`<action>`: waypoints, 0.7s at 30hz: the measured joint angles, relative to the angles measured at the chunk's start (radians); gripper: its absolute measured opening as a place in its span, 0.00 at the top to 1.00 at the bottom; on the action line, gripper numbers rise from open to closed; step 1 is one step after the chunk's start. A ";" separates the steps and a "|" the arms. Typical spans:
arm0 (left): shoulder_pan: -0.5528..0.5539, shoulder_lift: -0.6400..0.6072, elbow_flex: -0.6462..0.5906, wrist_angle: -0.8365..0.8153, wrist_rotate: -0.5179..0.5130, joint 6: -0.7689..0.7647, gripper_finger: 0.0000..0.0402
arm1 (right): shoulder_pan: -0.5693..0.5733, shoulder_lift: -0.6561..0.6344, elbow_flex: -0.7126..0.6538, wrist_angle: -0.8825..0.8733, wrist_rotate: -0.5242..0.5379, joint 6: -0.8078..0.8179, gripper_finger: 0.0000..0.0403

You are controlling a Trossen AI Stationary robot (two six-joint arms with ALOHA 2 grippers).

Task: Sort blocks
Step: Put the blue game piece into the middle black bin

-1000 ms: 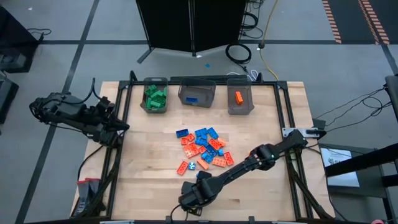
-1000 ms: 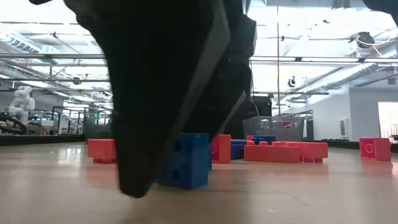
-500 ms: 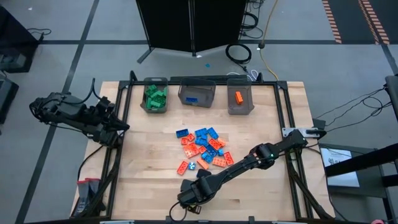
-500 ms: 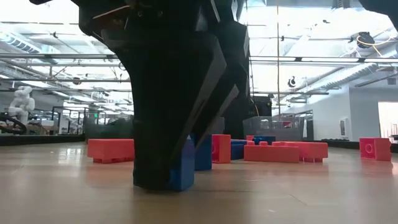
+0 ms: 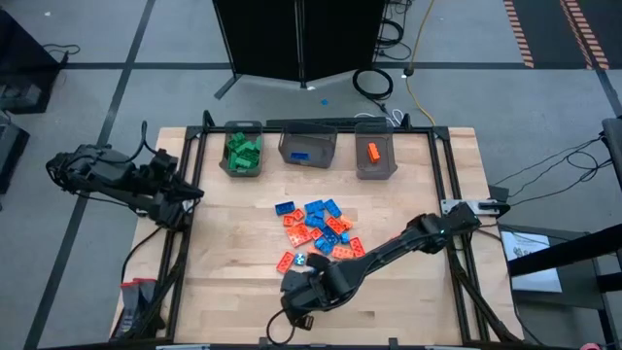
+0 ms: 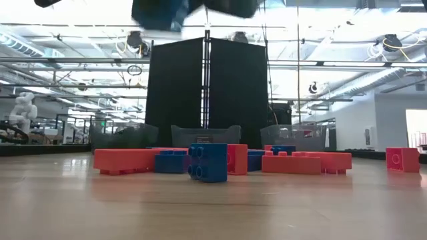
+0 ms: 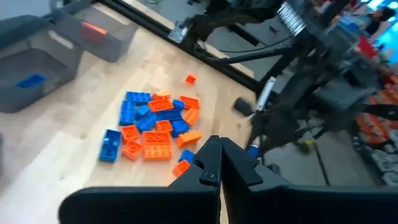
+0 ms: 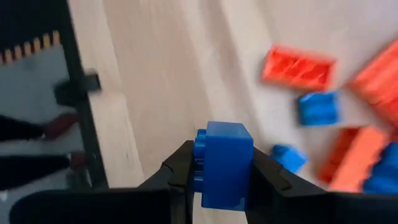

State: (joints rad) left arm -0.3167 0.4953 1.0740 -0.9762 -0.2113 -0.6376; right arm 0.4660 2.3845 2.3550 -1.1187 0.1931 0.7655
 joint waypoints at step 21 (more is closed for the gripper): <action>0.000 0.001 -0.001 -0.037 -0.125 -0.009 1.00 | -0.610 -0.127 0.001 0.049 0.331 -0.254 0.82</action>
State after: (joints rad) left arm -0.3165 0.4966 1.0734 -1.0135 -0.3366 -0.6463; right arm -0.1437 2.2578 2.3559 -1.0701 0.5241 0.5118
